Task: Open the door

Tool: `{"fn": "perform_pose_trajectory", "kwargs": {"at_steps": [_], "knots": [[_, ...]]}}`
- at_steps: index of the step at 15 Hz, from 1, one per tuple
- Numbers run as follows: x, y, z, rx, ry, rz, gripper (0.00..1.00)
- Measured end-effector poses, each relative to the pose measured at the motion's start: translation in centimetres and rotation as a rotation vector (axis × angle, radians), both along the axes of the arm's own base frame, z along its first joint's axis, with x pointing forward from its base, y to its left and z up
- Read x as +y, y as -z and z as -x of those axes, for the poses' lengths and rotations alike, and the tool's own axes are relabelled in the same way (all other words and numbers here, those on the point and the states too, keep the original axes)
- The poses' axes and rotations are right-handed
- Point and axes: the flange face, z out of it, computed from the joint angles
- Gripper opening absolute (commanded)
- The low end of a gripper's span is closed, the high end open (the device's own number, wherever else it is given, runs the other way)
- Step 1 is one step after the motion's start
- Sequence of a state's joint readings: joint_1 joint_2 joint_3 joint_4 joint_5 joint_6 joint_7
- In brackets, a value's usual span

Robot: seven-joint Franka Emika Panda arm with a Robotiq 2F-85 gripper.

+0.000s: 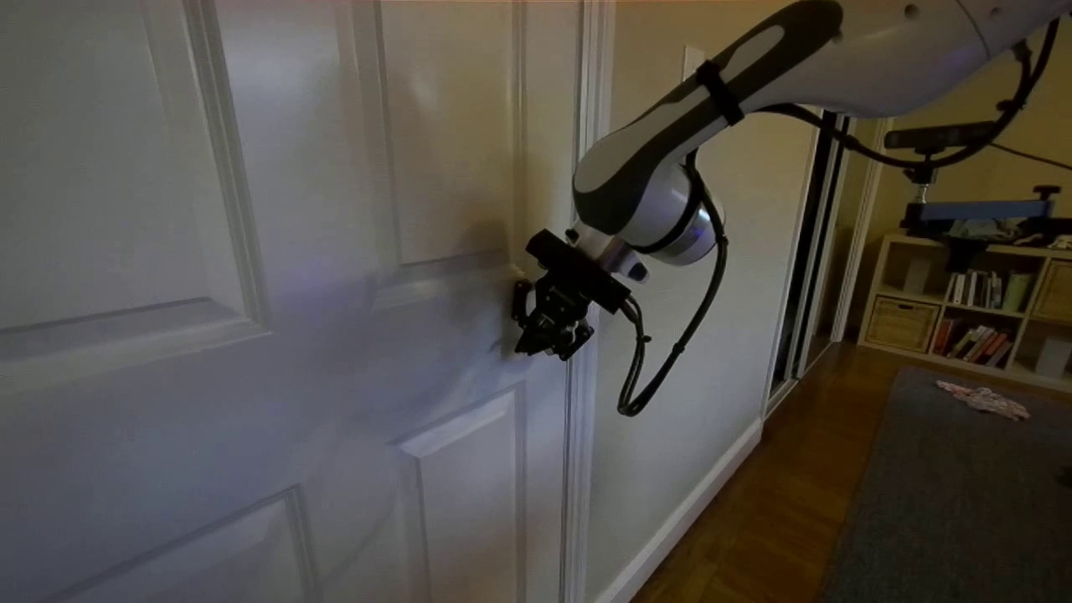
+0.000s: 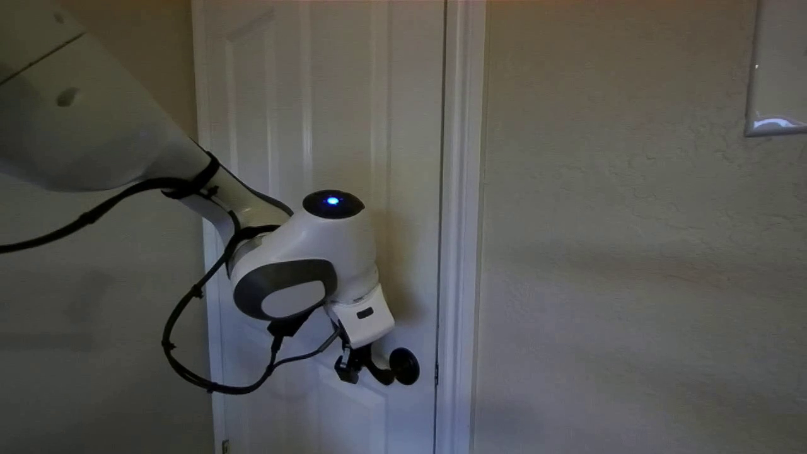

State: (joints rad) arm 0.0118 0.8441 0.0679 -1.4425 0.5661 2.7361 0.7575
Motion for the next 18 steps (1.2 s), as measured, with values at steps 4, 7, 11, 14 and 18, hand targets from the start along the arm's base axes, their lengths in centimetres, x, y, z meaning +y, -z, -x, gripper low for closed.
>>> {"fn": "perform_pose_trajectory", "kwargs": {"at_steps": [4, 7, 11, 14, 18], "knots": [[2.2, -1.8, 0.8, -0.018, -0.068, -0.003, 0.75], [3.2, -3.6, 1.6, -0.031, -0.101, 0.000, 0.95], [3.2, -5.1, 2.2, -0.027, -0.114, 0.003, 1.00], [2.0, -4.6, 2.4, 0.006, -0.114, 0.009, 1.00], [-0.1, -3.6, 2.5, 0.049, -0.107, 0.027, 1.00]]}}
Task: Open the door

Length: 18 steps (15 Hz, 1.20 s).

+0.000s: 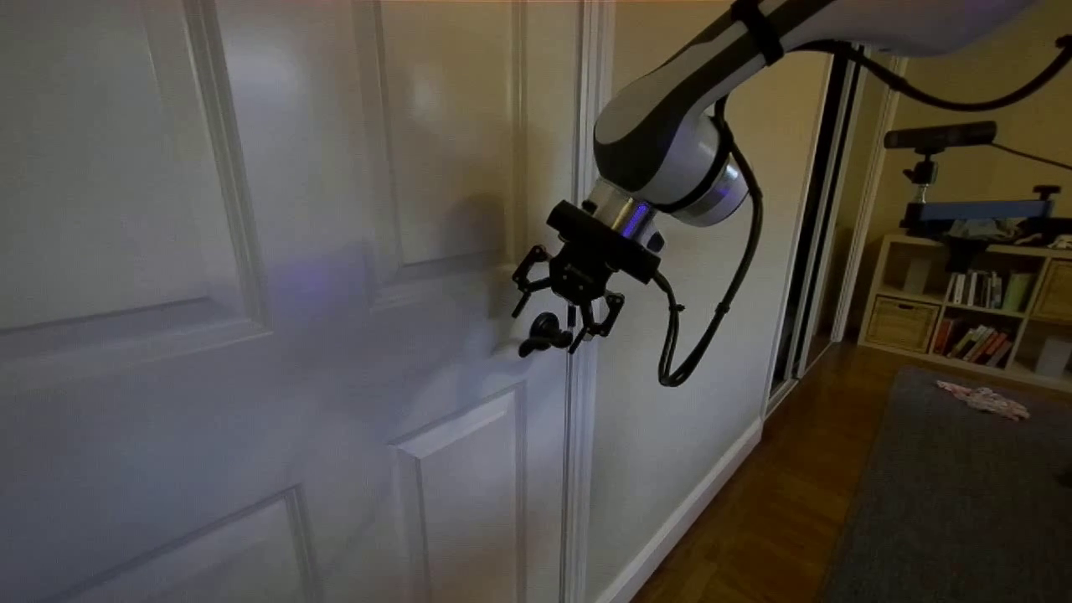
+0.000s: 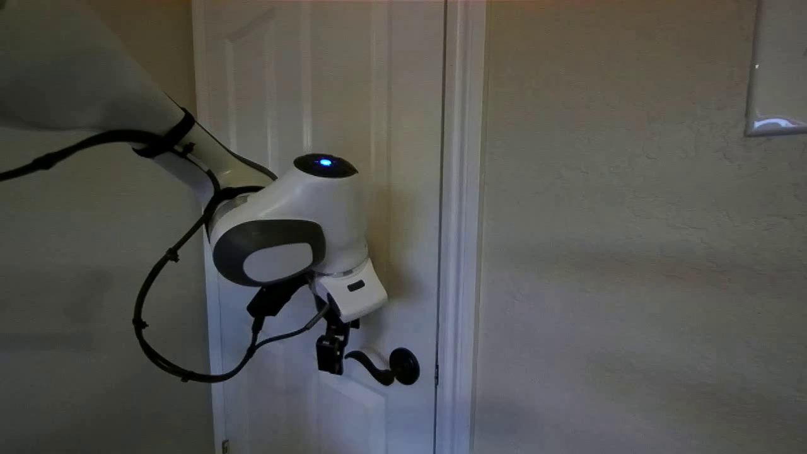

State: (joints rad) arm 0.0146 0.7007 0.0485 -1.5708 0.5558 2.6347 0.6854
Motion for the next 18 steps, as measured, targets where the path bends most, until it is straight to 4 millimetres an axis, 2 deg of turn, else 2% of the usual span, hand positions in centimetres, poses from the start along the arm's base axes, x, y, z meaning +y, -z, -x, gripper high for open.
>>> {"fn": "perform_pose_trajectory", "kwargs": {"at_steps": [4, 6, 14, 16, 18], "knots": [[-0.6, 0.6, -0.4, 0.010, -0.005, 0.014, 0.98], [-0.5, 0.9, -0.9, 0.010, -0.012, 0.016, 0.73], [-0.2, 1.9, -2.8, 0.005, -0.049, 0.038, 0.20], [-0.4, 2.2, -2.9, 0.015, -0.056, 0.042, 0.11], [-0.4, 2.3, -2.9, 0.024, -0.045, 0.036, 0.13]]}}
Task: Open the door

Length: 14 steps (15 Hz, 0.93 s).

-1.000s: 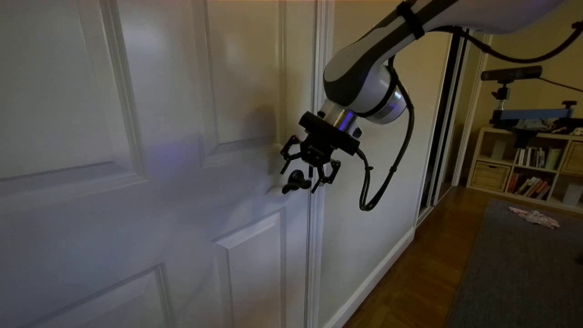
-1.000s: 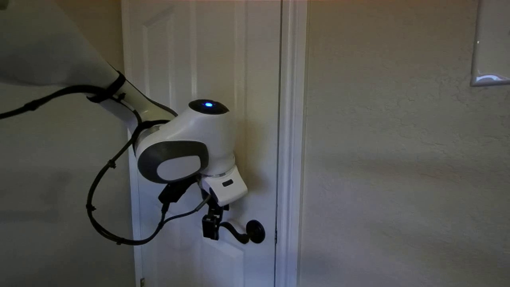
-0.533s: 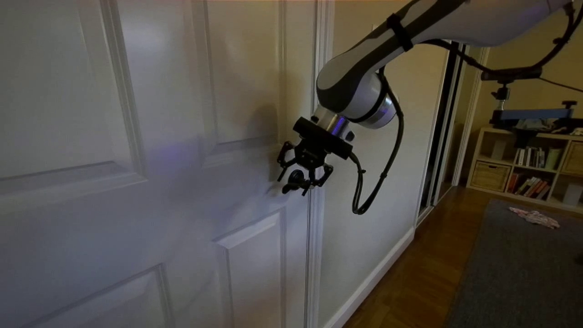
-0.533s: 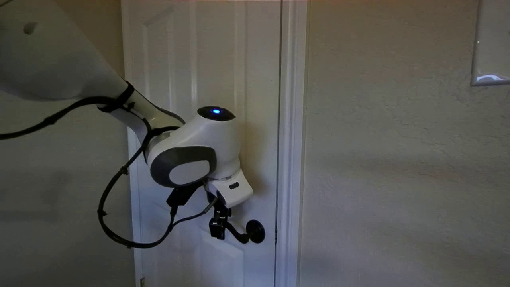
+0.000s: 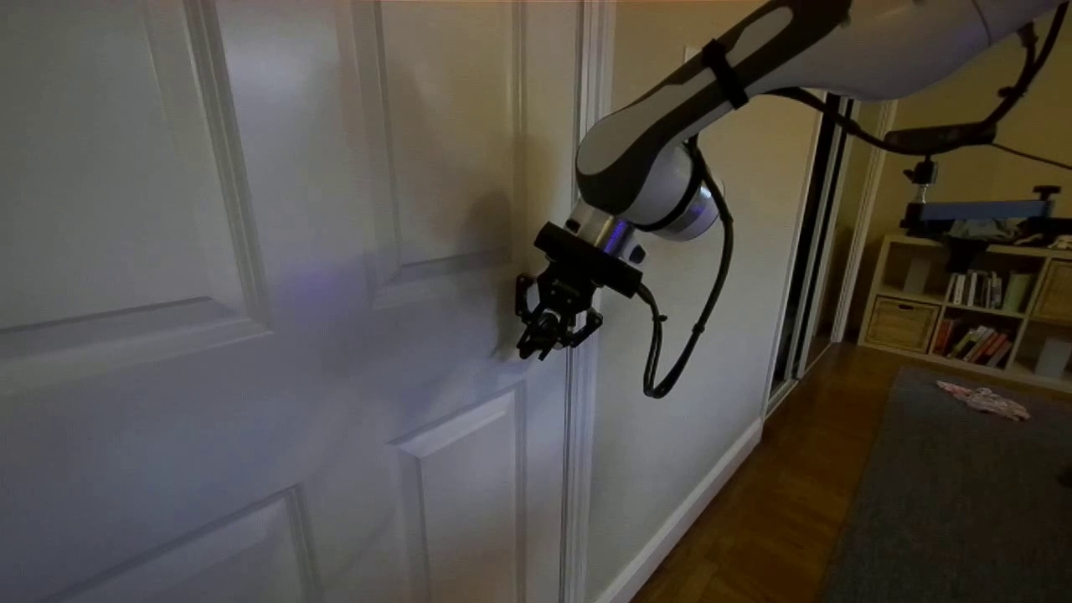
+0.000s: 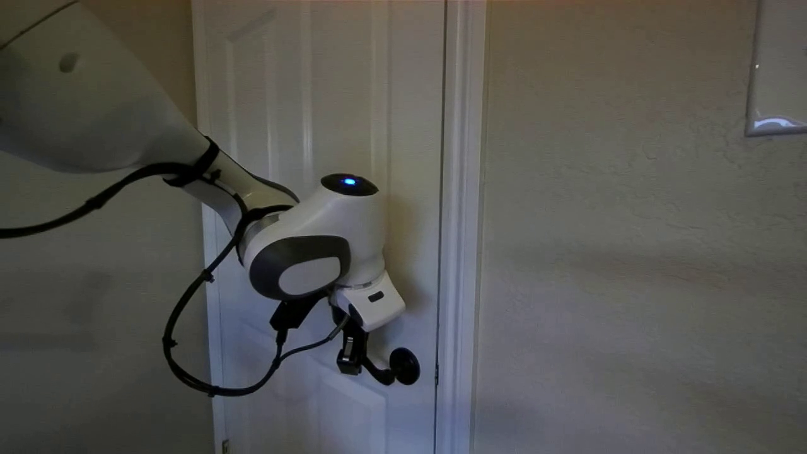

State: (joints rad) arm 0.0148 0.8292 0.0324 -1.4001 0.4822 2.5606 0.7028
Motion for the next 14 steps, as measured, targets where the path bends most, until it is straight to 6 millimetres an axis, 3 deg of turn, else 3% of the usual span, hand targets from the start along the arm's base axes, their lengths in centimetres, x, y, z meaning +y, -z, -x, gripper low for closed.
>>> {"fn": "perform_pose_trajectory", "kwargs": {"at_steps": [8, 14], "knots": [[0.3, 0.3, -0.1, 0.005, 0.000, 0.008, 0.13], [1.1, 2.9, -0.4, 0.020, -0.021, 0.015, 0.13]]}}
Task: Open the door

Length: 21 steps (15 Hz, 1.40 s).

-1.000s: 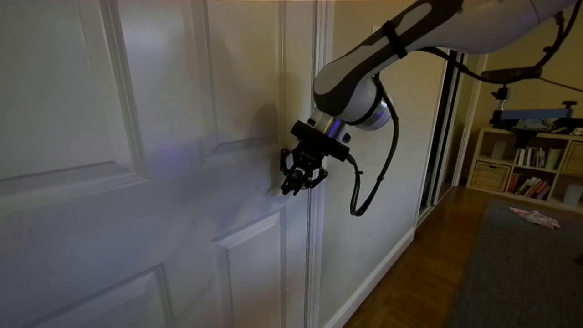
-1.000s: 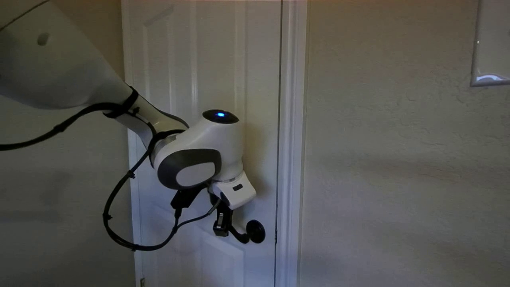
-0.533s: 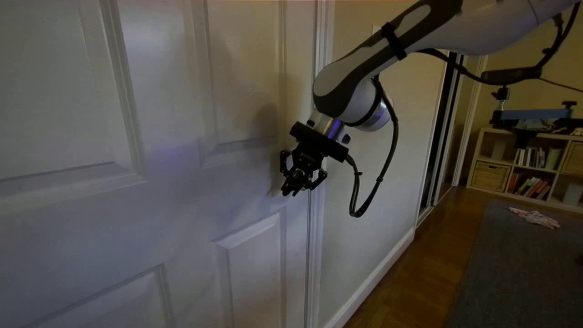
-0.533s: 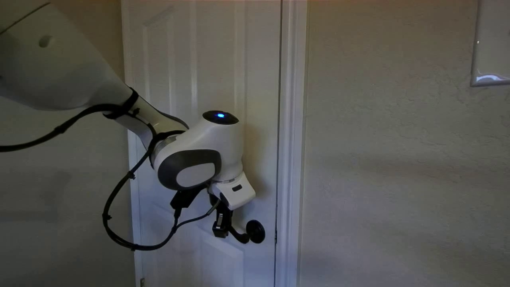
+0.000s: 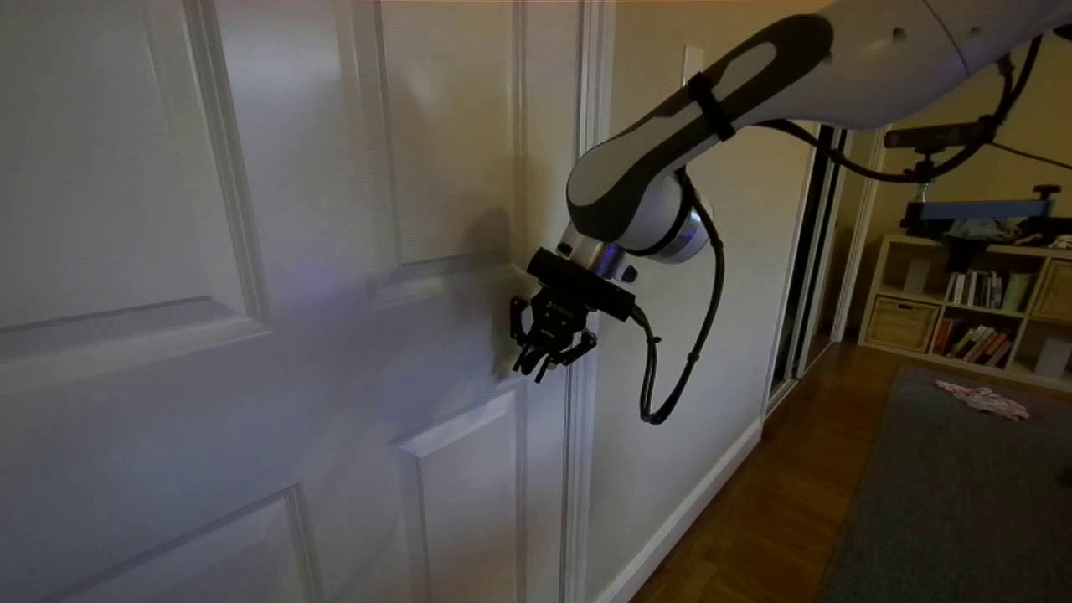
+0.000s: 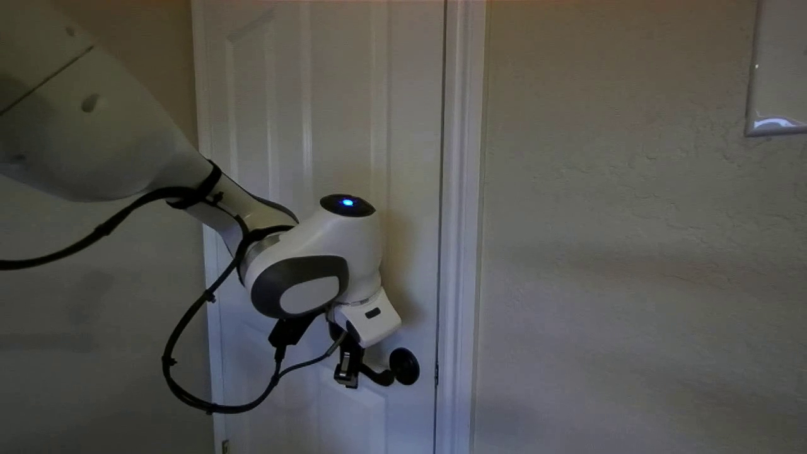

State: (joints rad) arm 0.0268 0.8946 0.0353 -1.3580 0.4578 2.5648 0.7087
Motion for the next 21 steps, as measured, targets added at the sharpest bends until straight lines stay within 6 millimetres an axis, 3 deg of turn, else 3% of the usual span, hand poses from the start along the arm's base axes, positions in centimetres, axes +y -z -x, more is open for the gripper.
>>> {"fn": "perform_pose_trajectory", "kwargs": {"at_steps": [9, 12, 17, 19, 21], "knots": [[-0.6, 4.0, -0.1, 0.018, -0.010, 0.039, 0.13], [-1.2, 5.6, 0.8, 0.052, -0.015, 0.058, 0.13], [-0.6, 5.1, 3.0, 0.082, -0.036, 0.076, 0.12], [0.2, 4.4, 4.1, 0.085, -0.068, 0.081, 0.06], [1.5, 3.4, 5.3, 0.087, -0.096, 0.071, 0.06]]}}
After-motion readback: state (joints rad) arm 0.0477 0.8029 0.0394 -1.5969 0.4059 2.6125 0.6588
